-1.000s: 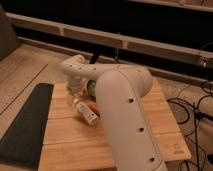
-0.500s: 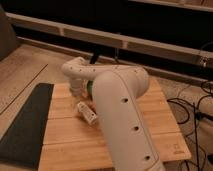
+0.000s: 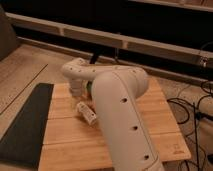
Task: Stand the bottle upright
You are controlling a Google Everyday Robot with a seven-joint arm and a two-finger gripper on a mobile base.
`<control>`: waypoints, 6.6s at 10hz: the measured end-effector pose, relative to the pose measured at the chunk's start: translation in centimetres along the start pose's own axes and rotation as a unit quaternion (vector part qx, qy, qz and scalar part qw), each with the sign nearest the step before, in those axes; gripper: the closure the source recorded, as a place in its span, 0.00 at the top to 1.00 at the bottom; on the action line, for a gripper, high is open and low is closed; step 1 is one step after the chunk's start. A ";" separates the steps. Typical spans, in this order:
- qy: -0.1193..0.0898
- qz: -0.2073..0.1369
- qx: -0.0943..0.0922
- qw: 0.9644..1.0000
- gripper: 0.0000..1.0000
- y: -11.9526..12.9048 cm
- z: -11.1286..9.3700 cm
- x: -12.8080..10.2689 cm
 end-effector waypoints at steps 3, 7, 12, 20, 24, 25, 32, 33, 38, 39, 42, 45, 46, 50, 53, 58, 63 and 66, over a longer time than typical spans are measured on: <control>0.009 0.010 -0.003 1.000 0.65 -0.2 0.5 0.4; 0.018 0.023 -0.010 1.000 0.65 -0.9 1.7 0.3; 0.027 -0.014 -0.036 0.999 0.65 0.9 3.8 -2.6; 0.044 0.002 -0.042 0.998 0.65 1.6 3.4 -0.7; 0.045 0.012 -0.034 0.998 0.41 0.8 3.3 0.0; 0.047 0.008 -0.036 0.998 0.30 0.8 3.6 0.0; 0.032 -0.008 -0.013 0.999 0.00 -0.1 2.3 -1.0; 0.025 -0.008 -0.003 1.000 0.00 -0.4 1.4 -1.2; -0.033 -0.025 0.046 0.998 0.00 -0.6 -2.9 -2.8; -0.053 -0.033 0.052 0.997 0.00 -0.4 -3.5 -3.3; -0.186 -0.093 0.074 0.975 0.00 1.0 -6.4 -6.3; -0.303 -0.162 0.069 0.937 0.00 3.7 -8.8 -6.8; -0.349 -0.182 0.060 0.917 0.00 4.8 -9.8 -6.4; -0.458 -0.244 0.040 0.854 0.00 6.7 -11.3 -3.4; -0.495 -0.312 0.046 0.810 0.00 6.4 -11.4 -1.2; -0.533 -0.387 0.057 0.750 0.00 0.5 -13.7 1.0; -0.573 -0.413 -0.010 0.708 0.00 4.7 -15.7 -2.0; -0.571 -0.396 -0.054 0.717 0.00 4.8 -13.6 -3.4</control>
